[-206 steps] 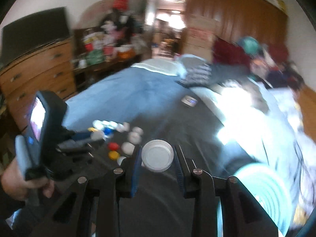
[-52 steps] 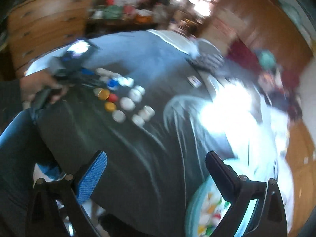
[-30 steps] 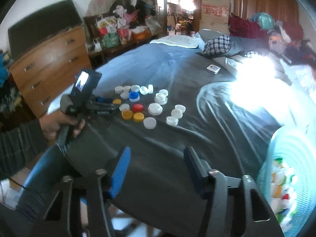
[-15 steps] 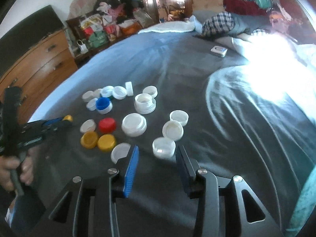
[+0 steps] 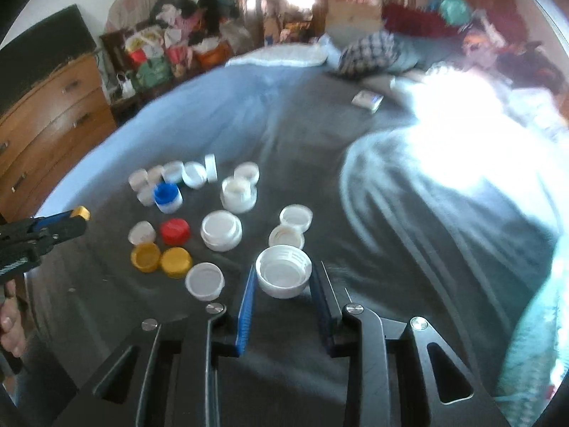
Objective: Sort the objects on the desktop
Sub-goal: 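Grasp a yellow cap with the left gripper while the right grasps a white cap, then carry the yellow cap and white cap over the blue basket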
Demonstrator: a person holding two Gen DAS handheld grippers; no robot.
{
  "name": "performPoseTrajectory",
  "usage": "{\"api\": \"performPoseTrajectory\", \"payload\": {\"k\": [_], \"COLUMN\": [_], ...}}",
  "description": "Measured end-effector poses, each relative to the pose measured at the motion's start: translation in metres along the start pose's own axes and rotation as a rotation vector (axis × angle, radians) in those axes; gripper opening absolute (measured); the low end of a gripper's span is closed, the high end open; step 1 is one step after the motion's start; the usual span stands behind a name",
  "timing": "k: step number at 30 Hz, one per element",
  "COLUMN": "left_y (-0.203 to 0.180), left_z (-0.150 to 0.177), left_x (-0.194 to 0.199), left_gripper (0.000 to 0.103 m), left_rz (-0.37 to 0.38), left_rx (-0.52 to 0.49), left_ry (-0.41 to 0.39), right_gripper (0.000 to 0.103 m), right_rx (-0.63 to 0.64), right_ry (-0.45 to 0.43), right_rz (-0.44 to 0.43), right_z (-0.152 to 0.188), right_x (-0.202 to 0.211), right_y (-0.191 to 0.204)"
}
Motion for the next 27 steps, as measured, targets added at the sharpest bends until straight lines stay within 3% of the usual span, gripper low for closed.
{"api": "performPoseTrajectory", "payload": {"k": [10, 19, 27], "left_y": [-0.088, -0.167, -0.212], "left_z": [-0.022, -0.031, -0.038], "left_x": [0.007, 0.002, -0.007], "left_gripper": [0.024, 0.024, 0.024], "left_rz": [0.008, 0.059, 0.095], "left_rx": [-0.132, -0.246, -0.303], "left_ry": [0.006, 0.011, 0.022], "right_gripper": [0.032, 0.033, 0.033], "right_rx": [-0.074, -0.118, -0.173], "right_ry": [-0.108, -0.156, -0.183], "right_rz": [0.096, 0.175, 0.230], "right_z": [0.002, 0.012, 0.019], "right_x": [0.103, 0.145, 0.169], "right_y": [-0.057, -0.109, -0.157]}}
Point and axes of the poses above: each gripper's, at about its wrist camera, not at the fingertips, and x roughly against the way its jaws point, y to its left, z to its underside, the point moved 8 cm from there along -x, roughly the way its jaws point, and after that the axes turned 14 degrees about z, right-handed, at the moved point
